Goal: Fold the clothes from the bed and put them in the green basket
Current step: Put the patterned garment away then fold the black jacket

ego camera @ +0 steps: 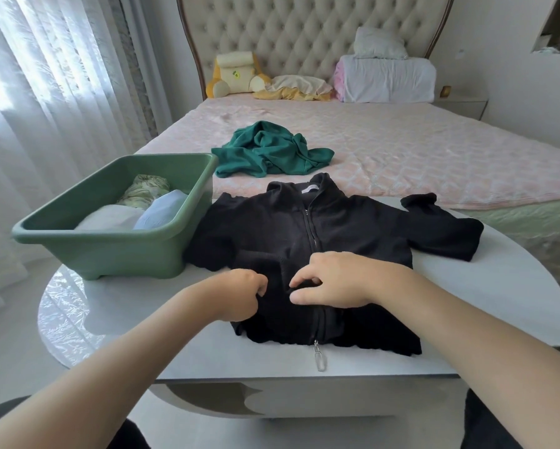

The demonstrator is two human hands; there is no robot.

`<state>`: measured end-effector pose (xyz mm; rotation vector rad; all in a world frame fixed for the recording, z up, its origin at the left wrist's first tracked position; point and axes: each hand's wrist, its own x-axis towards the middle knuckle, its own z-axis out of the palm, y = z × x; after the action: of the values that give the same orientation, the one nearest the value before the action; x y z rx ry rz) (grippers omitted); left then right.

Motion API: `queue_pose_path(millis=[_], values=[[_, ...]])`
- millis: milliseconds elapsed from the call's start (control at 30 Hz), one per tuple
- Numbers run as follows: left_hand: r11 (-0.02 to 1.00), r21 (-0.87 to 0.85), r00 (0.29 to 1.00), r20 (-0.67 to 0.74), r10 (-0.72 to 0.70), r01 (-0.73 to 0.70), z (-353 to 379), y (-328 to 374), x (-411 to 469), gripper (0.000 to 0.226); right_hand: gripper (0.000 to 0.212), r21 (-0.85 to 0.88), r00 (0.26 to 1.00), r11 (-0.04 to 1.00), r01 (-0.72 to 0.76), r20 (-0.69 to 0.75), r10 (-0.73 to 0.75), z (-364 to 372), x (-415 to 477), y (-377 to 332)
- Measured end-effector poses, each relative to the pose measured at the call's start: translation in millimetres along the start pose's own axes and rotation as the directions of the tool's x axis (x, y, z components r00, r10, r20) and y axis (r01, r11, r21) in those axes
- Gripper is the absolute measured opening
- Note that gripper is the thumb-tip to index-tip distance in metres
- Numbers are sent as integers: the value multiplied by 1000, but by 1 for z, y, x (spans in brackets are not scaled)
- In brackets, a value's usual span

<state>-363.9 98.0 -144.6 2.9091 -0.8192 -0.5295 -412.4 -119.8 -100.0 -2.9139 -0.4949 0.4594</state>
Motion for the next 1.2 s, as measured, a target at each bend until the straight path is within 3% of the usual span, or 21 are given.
queue_pose_path(millis=[67, 167, 300, 367, 433, 500, 533, 600, 667, 767, 833, 933, 1200], values=[[999, 37, 999, -36, 31, -29, -1, 1, -3, 23, 59, -123, 999, 991, -42, -6, 42, 7, 6, 1], [984, 151, 960, -248, 134, -99, -5, -3, -9, 26, 73, -236, 998, 969, -68, -4, 69, 14, 13, 7], [973, 193, 925, -332, 186, -126, -14, -18, -16, 37, 86, -248, 995, 964, -94, -55, 83, 16, 20, 16], [985, 110, 957, -246, 155, -131, -19, -24, -24, 39, 85, -222, 994, 970, -98, -66, 86, 16, 21, 19], [996, -41, 997, -17, 74, -74, -24, -26, -34, 32, 79, -235, 993, 966, -110, -75, 95, 14, 21, 20], [990, -138, 972, 232, 30, 2, -29, -21, -42, 21, 62, -188, 988, 977, -99, -138, 73, 9, 23, 18], [983, -183, 959, 282, 31, 22, -32, -20, -42, 18, 52, -126, 981, 988, -89, -183, 65, 6, 24, 16], [970, -244, 978, 200, 59, -8, -36, -15, -33, 16, 44, -9, 973, 996, -94, -214, 89, 0, 27, 15], [946, -319, 998, 18, 58, -49, -40, -10, -17, 18, 44, 89, 975, 991, -95, -192, 111, -3, 33, 18], [908, -405, 975, -220, 18, -108, -49, -1, 13, 24, 33, 329, 962, 942, -67, -230, 148, -6, 46, 31], [899, -417, 945, -326, -9, -135, -53, 3, 35, 24, 25, 375, 933, 924, -77, -300, 199, -10, 58, 46], [915, -380, 922, -386, -22, -138, -58, 2, 71, 25, 26, 298, 903, 946, -128, -360, 236, -19, 78, 71], [998, -7, 903, -426, -52, 54, -80, -17, 177, 41, 47, 23, 901, 978, -207, -385, 199, -38, 153, 123]])
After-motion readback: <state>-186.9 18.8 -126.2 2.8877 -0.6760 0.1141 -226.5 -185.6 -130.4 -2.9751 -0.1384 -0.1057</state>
